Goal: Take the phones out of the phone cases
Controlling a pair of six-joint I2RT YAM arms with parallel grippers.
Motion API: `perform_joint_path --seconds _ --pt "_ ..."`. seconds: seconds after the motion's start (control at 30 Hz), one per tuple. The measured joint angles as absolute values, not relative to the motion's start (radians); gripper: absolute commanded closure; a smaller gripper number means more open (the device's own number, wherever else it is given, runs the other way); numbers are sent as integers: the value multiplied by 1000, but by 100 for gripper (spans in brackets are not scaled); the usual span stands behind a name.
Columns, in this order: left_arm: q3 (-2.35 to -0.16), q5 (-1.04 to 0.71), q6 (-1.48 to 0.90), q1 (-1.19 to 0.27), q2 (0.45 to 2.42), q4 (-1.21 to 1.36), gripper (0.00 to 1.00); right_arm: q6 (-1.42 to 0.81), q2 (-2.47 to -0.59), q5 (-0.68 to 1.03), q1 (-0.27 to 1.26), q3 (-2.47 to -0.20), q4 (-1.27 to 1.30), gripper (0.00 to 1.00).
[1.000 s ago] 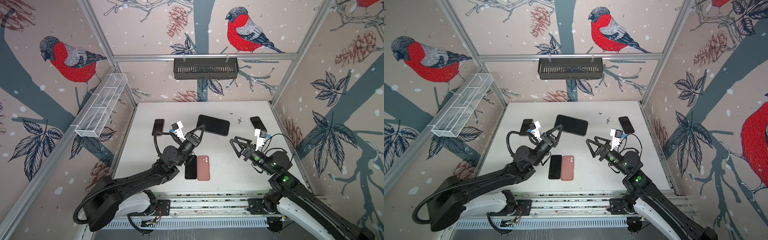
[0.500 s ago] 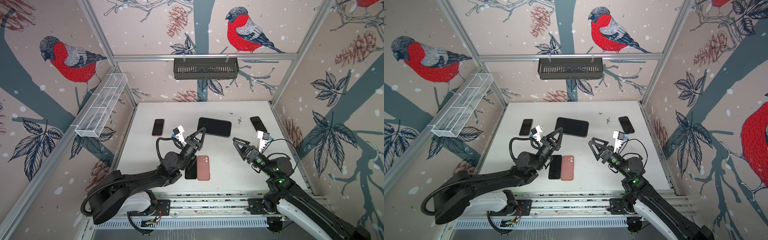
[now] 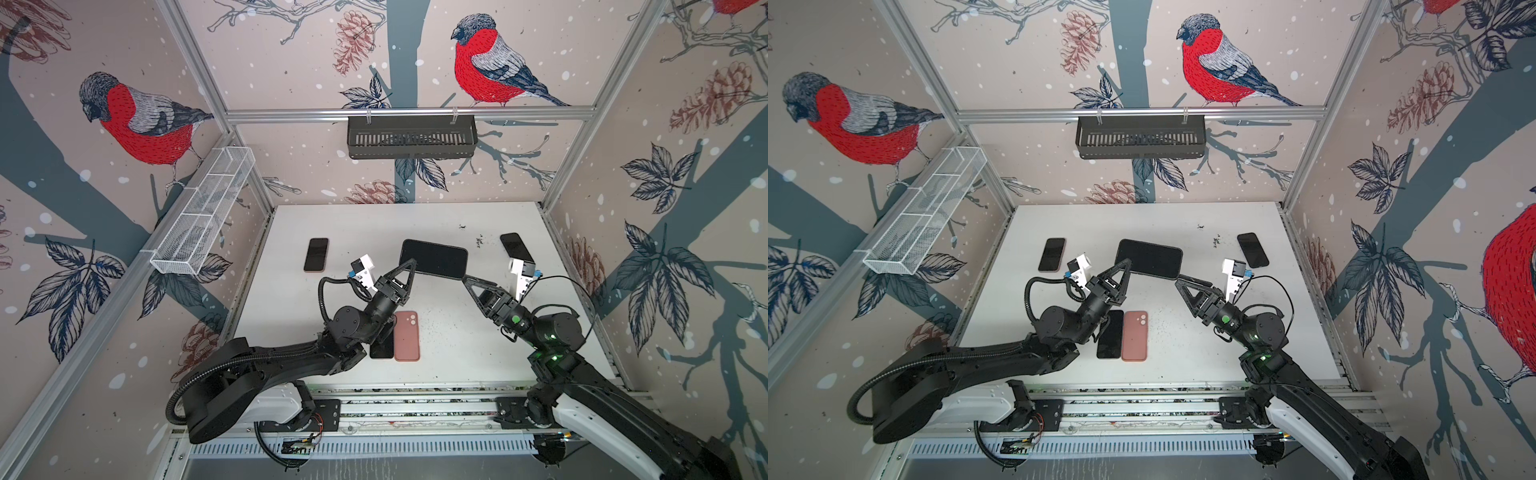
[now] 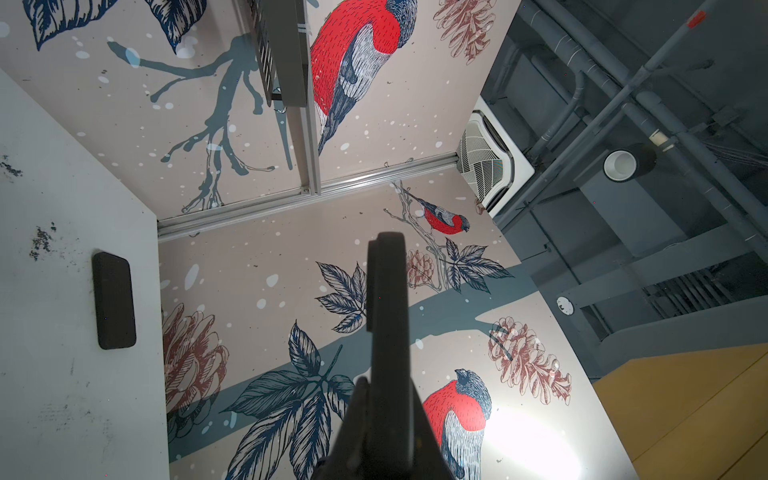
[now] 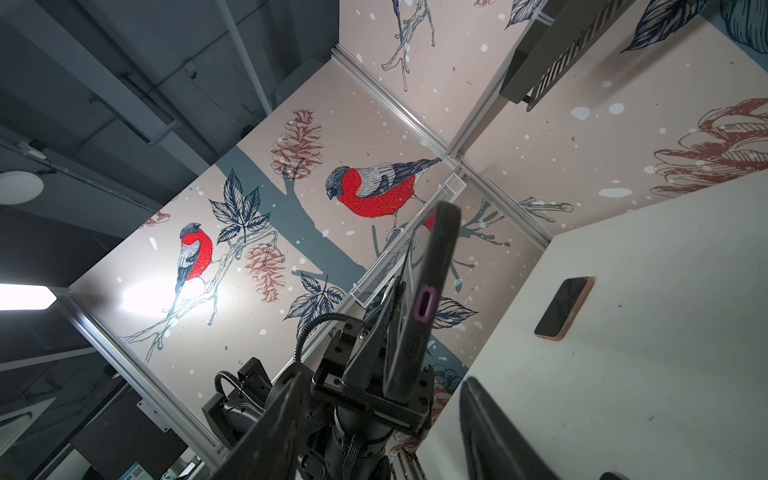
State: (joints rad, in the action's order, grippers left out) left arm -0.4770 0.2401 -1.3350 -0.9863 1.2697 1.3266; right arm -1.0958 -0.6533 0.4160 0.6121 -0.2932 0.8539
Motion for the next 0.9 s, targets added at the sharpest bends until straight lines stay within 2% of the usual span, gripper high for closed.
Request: perform_joint_path --seconds 0.3,0.5,0.9 --pt "-477 244 -1337 -992 1289 1359 100 -1123 -685 438 613 -291 889 76" --pt "-472 244 -1339 -994 1301 1392 100 -1126 -689 442 612 -291 891 83" --pt "-468 243 -1345 -998 1315 1416 100 -1129 -690 443 610 -290 891 90"
